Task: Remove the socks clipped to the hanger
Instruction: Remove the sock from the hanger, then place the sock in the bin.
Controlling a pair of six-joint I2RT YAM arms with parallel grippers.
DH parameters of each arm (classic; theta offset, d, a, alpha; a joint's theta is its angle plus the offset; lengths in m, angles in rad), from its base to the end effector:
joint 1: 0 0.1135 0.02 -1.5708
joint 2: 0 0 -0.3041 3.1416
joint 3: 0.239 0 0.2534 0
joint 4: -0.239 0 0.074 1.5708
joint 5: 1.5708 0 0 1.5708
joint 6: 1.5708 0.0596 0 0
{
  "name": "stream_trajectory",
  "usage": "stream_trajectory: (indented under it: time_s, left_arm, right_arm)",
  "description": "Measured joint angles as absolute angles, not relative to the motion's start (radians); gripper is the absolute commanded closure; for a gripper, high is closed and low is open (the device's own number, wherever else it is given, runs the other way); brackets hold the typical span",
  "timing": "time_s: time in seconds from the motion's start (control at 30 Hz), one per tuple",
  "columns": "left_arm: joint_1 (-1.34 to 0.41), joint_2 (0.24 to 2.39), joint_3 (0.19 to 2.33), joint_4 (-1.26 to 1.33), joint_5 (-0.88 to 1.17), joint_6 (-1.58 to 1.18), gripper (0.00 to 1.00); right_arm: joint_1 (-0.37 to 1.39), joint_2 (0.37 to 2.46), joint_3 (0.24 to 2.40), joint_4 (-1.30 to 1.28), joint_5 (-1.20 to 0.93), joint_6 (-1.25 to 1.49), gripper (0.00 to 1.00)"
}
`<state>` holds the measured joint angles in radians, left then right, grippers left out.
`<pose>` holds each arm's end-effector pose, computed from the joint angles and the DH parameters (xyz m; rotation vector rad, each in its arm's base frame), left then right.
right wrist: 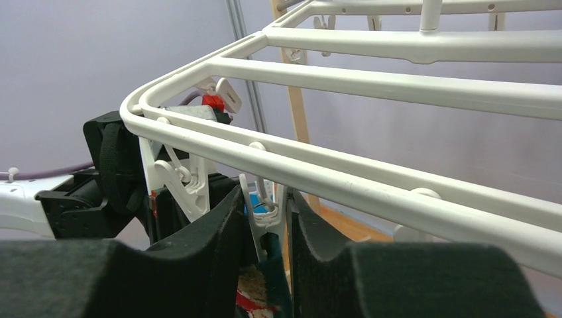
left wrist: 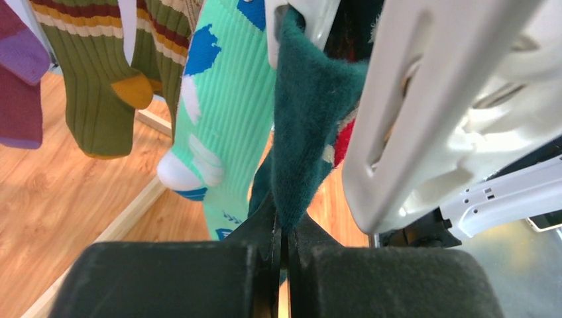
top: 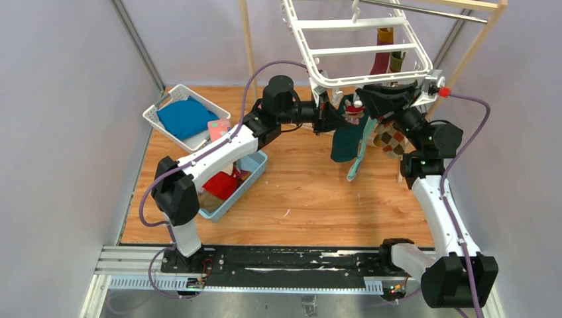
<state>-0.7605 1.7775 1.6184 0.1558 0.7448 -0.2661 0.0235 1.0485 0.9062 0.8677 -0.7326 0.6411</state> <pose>0.3002 -0.3414 0.4310 1.0166 1.4286 -1.3557 0.2080 0.0448 0.4800 -0.4246 1.0117 0.9082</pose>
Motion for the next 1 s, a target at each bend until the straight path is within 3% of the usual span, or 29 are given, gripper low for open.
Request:
stream_trajectory:
  time_s: [0.17,0.5,0.63,0.87,1.0]
  left_arm:
    - [-0.760,1.777,1.618,0.155,0.743,-0.265,1.00]
    - [-0.750,1.759,1.559,0.154,0.729,-0.252,1.00]
    - [-0.731,1.715,1.481,0.149,0.725,-0.236,1.00]
    - [-0.688,1.568,1.334,0.044,0.712,-0.135,1.00]
    - [-0.664,1.467,1.317,-0.131,0.694,-0.016,1.00]
  right_arm:
    - [0.023,1.047,0.906,0.871,-0.731,0.650,0.97]
    - [0.023,1.036,0.906,0.867,-0.723,0.659,0.98]
    - [0.023,1.032,0.908,0.857,-0.722,0.660,0.81]
    - [0.022,1.019,0.926,0.770,-0.738,0.635,0.26]
    - [0.021,0.994,0.929,0.698,-0.770,0.610,0.14]
